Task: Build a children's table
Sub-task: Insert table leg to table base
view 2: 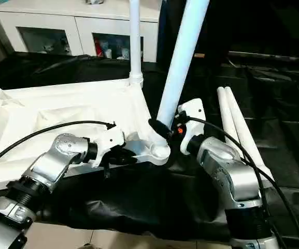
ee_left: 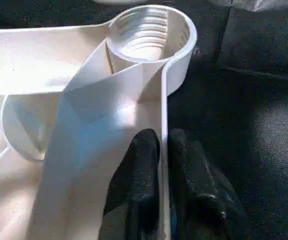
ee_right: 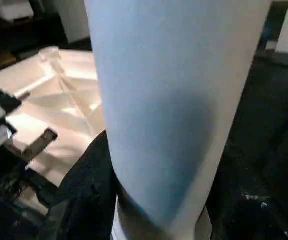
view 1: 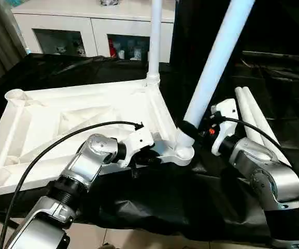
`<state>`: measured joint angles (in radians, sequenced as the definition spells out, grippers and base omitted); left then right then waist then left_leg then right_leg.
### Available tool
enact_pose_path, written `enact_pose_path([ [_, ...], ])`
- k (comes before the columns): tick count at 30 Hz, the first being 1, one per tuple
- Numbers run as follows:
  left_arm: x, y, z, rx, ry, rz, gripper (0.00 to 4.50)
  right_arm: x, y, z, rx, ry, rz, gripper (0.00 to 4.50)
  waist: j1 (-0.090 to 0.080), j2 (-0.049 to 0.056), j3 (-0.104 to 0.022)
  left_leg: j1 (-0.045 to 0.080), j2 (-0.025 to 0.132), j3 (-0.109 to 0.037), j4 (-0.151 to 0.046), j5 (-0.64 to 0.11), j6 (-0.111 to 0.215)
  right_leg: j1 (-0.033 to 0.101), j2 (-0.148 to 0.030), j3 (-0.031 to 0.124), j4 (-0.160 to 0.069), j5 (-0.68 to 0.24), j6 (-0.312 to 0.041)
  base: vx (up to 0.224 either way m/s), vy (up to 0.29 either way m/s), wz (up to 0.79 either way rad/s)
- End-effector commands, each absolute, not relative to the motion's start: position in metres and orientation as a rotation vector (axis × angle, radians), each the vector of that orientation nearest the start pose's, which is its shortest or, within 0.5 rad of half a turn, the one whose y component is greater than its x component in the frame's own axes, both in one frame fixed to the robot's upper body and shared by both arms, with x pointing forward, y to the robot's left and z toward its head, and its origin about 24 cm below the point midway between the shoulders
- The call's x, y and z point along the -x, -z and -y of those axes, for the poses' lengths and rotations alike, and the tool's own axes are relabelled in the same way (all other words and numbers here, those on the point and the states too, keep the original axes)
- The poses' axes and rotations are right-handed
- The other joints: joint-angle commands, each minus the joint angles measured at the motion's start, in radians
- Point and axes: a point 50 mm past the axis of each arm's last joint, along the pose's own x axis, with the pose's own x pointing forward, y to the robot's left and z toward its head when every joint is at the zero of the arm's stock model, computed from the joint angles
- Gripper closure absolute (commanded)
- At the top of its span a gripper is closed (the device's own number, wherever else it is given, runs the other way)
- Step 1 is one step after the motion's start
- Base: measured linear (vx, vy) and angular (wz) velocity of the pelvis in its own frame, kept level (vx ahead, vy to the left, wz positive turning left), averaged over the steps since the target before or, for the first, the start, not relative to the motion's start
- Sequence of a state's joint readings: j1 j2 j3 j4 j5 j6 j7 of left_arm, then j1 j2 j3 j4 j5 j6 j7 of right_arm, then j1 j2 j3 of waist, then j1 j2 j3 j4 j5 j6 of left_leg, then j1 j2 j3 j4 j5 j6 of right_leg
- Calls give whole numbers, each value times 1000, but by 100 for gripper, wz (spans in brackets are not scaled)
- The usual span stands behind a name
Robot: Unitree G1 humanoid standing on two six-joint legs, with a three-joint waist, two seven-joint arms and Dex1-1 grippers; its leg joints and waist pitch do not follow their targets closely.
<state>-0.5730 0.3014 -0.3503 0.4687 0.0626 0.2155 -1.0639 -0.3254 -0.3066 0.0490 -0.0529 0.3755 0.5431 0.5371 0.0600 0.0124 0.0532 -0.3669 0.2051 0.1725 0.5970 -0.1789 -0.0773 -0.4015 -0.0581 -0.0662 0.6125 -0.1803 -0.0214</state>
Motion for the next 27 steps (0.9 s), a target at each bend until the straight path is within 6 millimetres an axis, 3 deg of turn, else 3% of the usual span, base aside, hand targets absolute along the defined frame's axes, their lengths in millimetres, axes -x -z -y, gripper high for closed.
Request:
enact_pose_path([
  [1,-313,-52,-100,-437,1280,-445,429,-297,-97,141,-54,-709,-204,257,3,-2,-68,8,18,-5,-65,-176,14,56,-73,49,-79,-220,-167,0,0,0],
  [6,-314,-55,-99,-428,1282,-436,450,-299,-88,138,-64,-705,-243,257,3,-4,-69,7,18,-5,-65,-166,14,56,-73,49,-78,-211,-171,0,0,0],
  [7,-314,-56,-99,-430,1283,-434,450,-299,-86,138,-58,-705,-264,257,3,-9,-69,6,19,-4,-65,-162,16,57,-73,49,-77,-206,-173,0,0,0],
  [13,-313,-58,-99,-422,1295,-436,450,-299,-78,140,-46,-701,-306,257,3,-8,-68,7,19,-4,-65,-164,18,56,-74,50,-77,-216,-170,0,0,0],
  [21,-313,-59,-101,-422,1289,-438,450,-297,-78,138,-28,-733,-341,257,2,-10,-68,6,19,-3,-64,-146,23,58,-73,50,-74,-195,-171,0,0,0],
  [27,-312,-58,-101,-426,1293,-450,450,-293,-79,139,-21,-770,-359,257,2,-10,-67,6,19,-4,-65,-154,23,56,-74,49,-79,-232,-160,0,0,0],
])
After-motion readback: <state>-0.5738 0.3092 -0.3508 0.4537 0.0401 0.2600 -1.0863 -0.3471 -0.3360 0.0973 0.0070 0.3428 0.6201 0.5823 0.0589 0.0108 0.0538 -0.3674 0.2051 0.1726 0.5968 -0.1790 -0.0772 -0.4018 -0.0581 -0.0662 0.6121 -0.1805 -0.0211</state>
